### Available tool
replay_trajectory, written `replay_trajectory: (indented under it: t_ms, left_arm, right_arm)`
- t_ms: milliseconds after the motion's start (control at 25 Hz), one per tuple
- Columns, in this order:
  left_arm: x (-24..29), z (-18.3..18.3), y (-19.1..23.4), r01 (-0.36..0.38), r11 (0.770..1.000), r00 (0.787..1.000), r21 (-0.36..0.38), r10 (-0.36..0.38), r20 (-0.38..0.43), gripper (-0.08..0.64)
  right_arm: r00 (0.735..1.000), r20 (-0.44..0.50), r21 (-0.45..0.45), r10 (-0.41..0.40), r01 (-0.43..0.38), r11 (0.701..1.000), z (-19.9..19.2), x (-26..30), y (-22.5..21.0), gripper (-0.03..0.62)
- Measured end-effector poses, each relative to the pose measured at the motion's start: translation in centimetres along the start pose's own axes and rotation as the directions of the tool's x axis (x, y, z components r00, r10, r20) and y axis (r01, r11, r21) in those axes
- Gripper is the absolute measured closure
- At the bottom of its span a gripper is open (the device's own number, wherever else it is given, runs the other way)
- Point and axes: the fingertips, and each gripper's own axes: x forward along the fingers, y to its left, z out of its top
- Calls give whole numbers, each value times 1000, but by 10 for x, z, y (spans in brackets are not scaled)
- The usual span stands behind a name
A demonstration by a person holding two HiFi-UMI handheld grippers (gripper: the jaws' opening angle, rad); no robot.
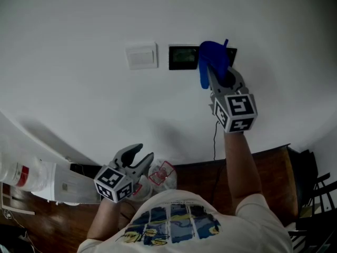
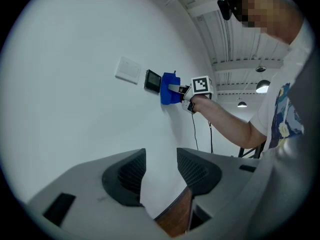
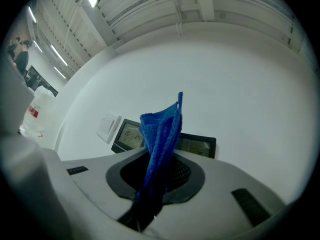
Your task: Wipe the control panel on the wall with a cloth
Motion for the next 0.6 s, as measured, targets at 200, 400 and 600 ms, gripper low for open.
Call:
replay_trajectory:
  t_ms: [200, 400, 600]
  left_arm:
    - [10, 3, -6, -2, 1000, 1000, -12, 2, 2, 390]
    - [26, 10, -15, 1, 1000, 1000, -5, -1, 2, 390]
    - [42, 16, -23, 4, 1000, 1000, -9, -4, 13, 390]
  right_arm:
    - [1000, 1, 6, -11, 11, 1000, -7, -10, -23, 526]
    - [999, -26, -21, -46, 45, 999, -14, -28, -55, 526]
    - [996, -45, 1, -79, 79, 997, -28, -40, -90, 526]
